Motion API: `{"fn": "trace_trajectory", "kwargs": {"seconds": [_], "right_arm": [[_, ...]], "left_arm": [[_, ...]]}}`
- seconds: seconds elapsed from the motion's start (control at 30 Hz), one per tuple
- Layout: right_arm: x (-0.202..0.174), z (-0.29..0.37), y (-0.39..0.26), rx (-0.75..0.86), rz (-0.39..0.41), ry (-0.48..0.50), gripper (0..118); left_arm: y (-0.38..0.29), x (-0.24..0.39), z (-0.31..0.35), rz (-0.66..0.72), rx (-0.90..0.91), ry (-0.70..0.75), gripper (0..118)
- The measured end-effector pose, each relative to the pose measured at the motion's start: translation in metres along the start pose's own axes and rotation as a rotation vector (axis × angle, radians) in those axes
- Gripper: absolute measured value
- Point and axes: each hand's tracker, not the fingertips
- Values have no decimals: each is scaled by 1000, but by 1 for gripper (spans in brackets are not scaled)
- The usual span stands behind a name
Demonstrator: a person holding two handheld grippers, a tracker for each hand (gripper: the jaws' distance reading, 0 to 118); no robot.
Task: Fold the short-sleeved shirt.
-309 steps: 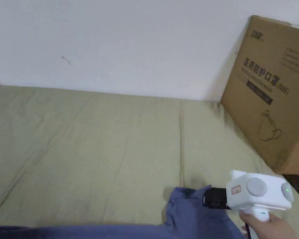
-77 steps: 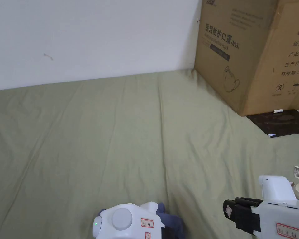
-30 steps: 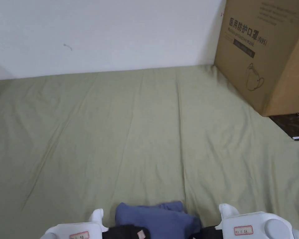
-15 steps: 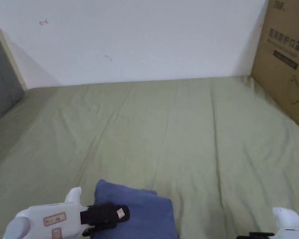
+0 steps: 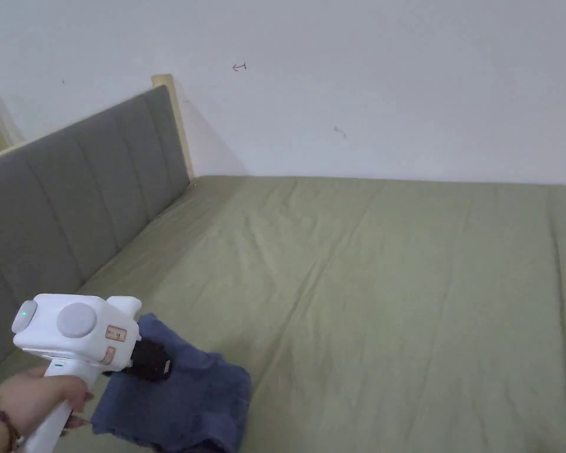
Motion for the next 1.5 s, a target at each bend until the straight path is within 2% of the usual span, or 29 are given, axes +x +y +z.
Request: {"fn": "trace_trajectory", "kwargs": {"seconds": [0.07,0.2,0.27,0.3,0.4,0.43,0.47,0.5,0.53,0.57,0.6,0.73,0.87,0.93,1.0,1.1,1.23,1.27,1.3,1.33,1.37,1.4,1.43,1.47,1.5], "right_arm": [[-1,-1,2,-2,-6,1,0],[-6,1,8,14,8,-3,0],[-10,4,12,28,21,-3,0],[-12,6,14,40,29,-6,0],[-18,14,21,76,52,-11,0],[-20,17,24,89,62,-14,0],[-21,20,27,104,76,-16,0],[-26,24,31,119,95,-19,0],[-32,29,35,135,119,-19,0],[-39,33,39,154,142,-19,0],[-42,36,43,172,155,-22,0],[-69,62,60,295,194,-12,0],[-83,88,71,472,229,-51,0],[-90,103,73,588,245,-78,0],[-94,112,73,704,265,-100,0],[-97,123,66,915,291,-187,0],[-97,121,73,937,286,-201,0],[-99,117,76,941,286,-205,1],[-99,115,77,942,284,-210,13],[-99,113,78,945,283,-214,36],[-100,111,80,944,285,-225,72],[-103,109,81,945,289,-248,88],[-104,108,80,956,293,-263,92],[-104,108,79,968,303,-262,92],[-105,109,79,972,310,-265,95]], "left_arm": [[3,-6,0,-50,-9,136,117],[-1,15,32,-201,126,350,117],[-3,32,50,-206,179,296,117],[-1,30,50,-189,207,231,117],[-9,73,74,-133,255,67,117],[-13,87,79,-112,262,5,115],[-16,103,85,-93,252,-72,106],[-20,119,91,-65,267,-155,89],[-24,136,98,-30,297,-226,60],[-28,154,102,-10,308,-288,17],[-30,170,106,-1,324,-319,1],[-37,233,137,-51,487,-317,1],[-48,272,176,-6,684,-289,1],[-61,282,196,17,866,-303,1],[-68,295,208,13,948,-234,1],[-73,309,215,-14,1035,-118,1],[-74,321,215,-40,1104,-32,1],[-73,322,215,-40,1098,-41,6],[-72,321,215,-42,1097,-55,16],[-72,321,214,-46,1095,-75,30],[-70,324,213,-47,1089,-90,56],[-68,326,212,-48,1084,-90,80],[-67,328,210,-51,1076,-81,105],[-64,330,208,-53,1065,-76,118],[-64,331,208,-54,1061,-76,118]]}}
